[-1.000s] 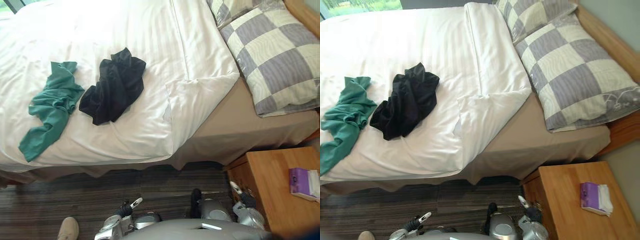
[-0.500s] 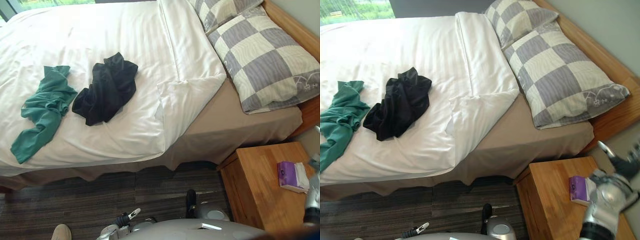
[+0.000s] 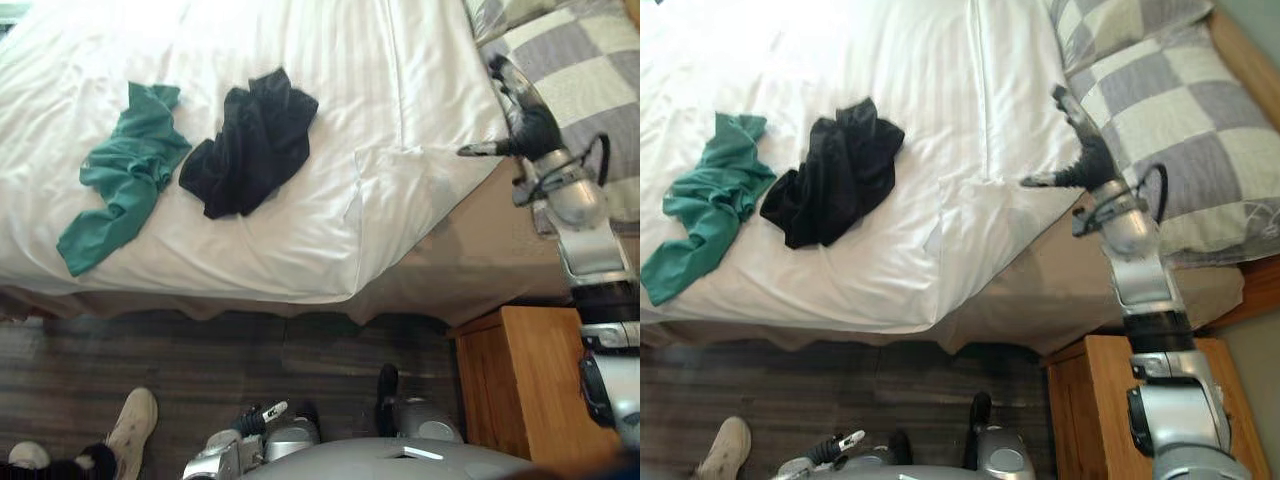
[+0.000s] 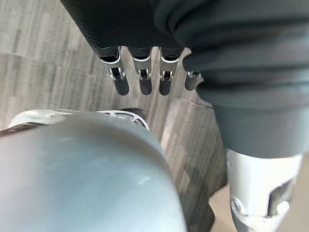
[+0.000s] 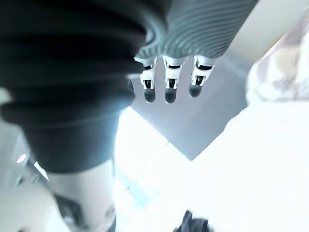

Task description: Tidy the bed and pick cloth on bed and put in laundry

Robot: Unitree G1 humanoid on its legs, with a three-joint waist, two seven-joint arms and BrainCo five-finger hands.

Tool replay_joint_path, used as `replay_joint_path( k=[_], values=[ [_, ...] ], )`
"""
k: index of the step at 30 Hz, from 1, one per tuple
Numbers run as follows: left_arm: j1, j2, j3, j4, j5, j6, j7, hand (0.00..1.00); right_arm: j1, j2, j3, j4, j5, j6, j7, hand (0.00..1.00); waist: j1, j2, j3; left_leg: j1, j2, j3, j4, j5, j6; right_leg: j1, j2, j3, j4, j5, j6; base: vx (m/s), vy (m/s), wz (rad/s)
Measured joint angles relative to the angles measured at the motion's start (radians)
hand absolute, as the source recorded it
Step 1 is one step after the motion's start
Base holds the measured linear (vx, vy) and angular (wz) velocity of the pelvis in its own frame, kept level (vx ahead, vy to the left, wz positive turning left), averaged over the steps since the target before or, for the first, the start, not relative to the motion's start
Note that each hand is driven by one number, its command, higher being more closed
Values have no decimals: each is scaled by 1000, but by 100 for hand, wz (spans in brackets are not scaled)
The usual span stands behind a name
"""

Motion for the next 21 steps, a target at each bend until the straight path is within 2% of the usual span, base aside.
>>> replay_joint_path(
  k=[4,7,9,10,13,14,15,16,17,19,21],
  values=[
    [-47,4,-34,-25,-37,-27,-9,0,-117,-12,77,-1,-55,15,15,0,20,31,102,-91,-5,-4,77,-19,31,-76,-23,7,49,0,0,-87,-3,6],
    [-73,4,-39,-45,-37,-53,-22,0,-192,-51,147,-1,-85,41,24,0,22,50,180,-150,-5,-9,136,-29,43,-118,-38,11,81,0,0,-65,-13,12],
    [-88,5,-51,-46,-36,-61,-22,0,-212,-57,173,0,-93,62,24,0,29,61,193,-201,-4,-16,167,-38,50,-162,-44,11,99,0,0,-120,-23,22],
    [-155,5,-137,-60,-37,-54,-22,0,-284,-87,245,64,-112,158,24,0,50,111,215,-325,-14,-35,242,-47,68,-271,-70,10,153,-1,0,-128,-11,31],
    [-170,1,-158,-81,-62,-51,-22,0,-296,-87,268,81,-112,202,25,0,53,116,217,-363,-20,-39,259,-44,74,-312,-80,10,171,-1,0,-51,6,17],
    [-172,-7,-163,-83,-66,-52,-22,0,-303,-93,277,91,-112,208,25,100,61,130,221,-374,-22,-43,269,-47,76,-315,-84,9,174,-1,0,-24,22,4],
    [-175,-13,-178,-89,-66,-54,-22,0,-319,-106,287,98,-112,206,24,100,63,142,222,-386,-24,-47,279,-50,78,-324,-87,9,179,-1,0,-48,41,10],
    [-189,-20,-223,-103,-78,-53,-22,0,-379,-144,327,133,-116,213,27,100,66,167,219,-432,-31,-53,304,-53,84,-371,-103,10,206,-1,0,-70,51,26],
    [-208,-29,-276,-118,-137,-45,-22,0,-440,-179,354,171,-156,270,50,100,73,197,207,-494,-44,-62,319,-51,91,-438,-122,10,234,-2,2,-71,60,28],
    [-224,-30,-319,-125,-167,-44,-28,0,-479,-202,347,223,-168,290,45,100,93,212,197,-542,-60,-60,317,-39,102,-501,-138,20,254,-1,2,-31,34,20],
    [-224,-28,-345,-129,-184,-39,-30,0,-534,-215,360,294,-162,289,34,100,108,215,194,-545,-61,-61,319,-29,104,-508,-143,19,269,-4,-2,1,-14,11]
  ],
)
